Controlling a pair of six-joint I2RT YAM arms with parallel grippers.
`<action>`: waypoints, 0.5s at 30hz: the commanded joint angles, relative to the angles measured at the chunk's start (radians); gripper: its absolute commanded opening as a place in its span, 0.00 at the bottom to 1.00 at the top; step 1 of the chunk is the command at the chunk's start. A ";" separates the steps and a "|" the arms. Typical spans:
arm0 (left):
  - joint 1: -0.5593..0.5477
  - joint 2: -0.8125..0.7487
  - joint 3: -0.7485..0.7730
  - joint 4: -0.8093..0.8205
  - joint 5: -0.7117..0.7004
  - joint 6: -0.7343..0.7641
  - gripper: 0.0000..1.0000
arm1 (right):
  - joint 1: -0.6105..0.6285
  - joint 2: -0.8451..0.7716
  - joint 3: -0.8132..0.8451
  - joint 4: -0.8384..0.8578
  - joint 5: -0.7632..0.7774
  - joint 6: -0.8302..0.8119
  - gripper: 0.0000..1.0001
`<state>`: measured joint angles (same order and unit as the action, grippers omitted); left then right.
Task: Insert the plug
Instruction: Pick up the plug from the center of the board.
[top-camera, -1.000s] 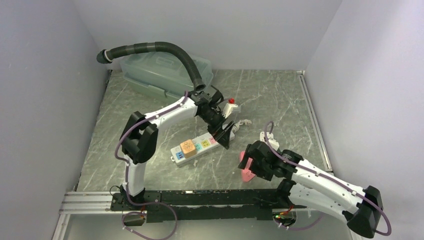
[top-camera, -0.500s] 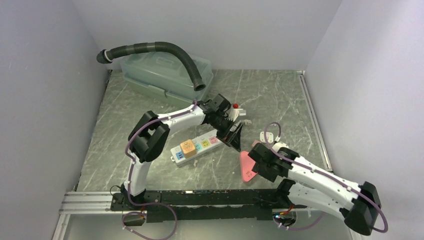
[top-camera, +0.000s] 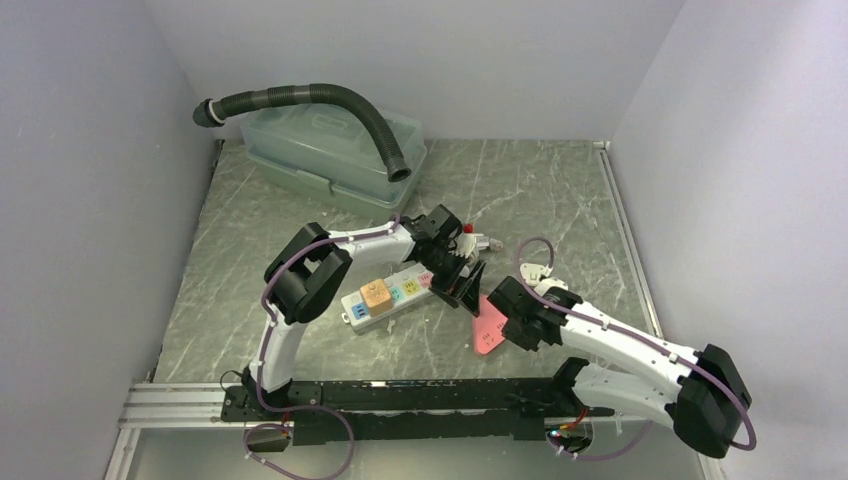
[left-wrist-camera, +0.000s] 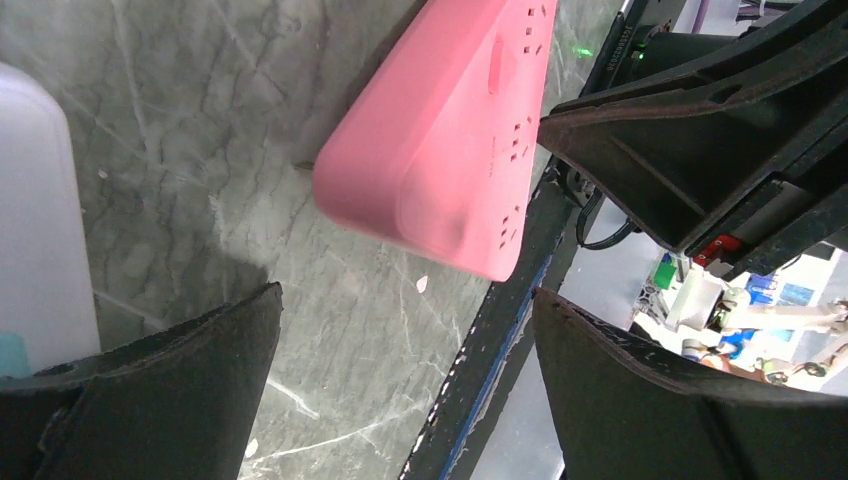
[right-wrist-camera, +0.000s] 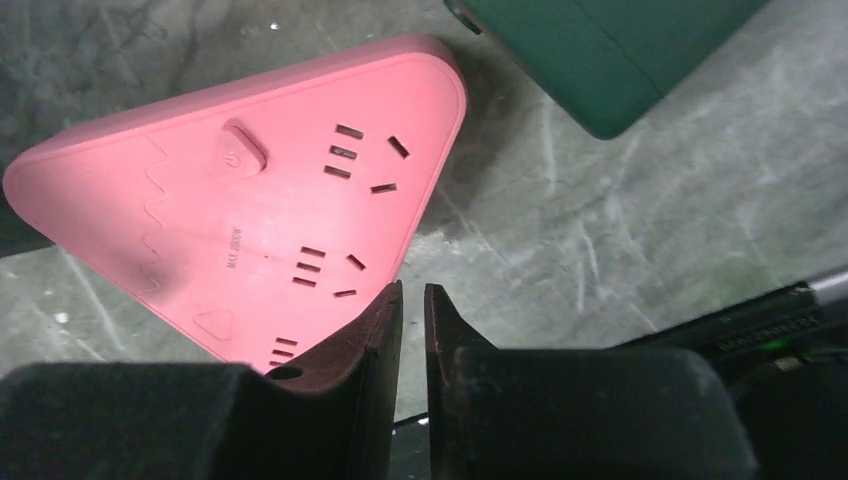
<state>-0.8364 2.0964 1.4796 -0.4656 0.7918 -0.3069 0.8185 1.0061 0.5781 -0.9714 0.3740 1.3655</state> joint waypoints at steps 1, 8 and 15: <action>-0.002 0.004 -0.011 0.088 0.029 -0.047 1.00 | -0.042 -0.042 -0.058 0.181 -0.075 0.002 0.16; -0.003 0.037 -0.001 0.113 0.004 -0.058 0.97 | -0.075 -0.030 -0.071 0.215 -0.120 -0.044 0.15; -0.014 0.058 0.009 0.137 0.000 -0.056 0.94 | -0.110 -0.047 -0.109 0.273 -0.169 -0.082 0.13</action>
<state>-0.8413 2.1250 1.4609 -0.3702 0.7990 -0.3645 0.7242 0.9726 0.4812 -0.7605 0.2386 1.3190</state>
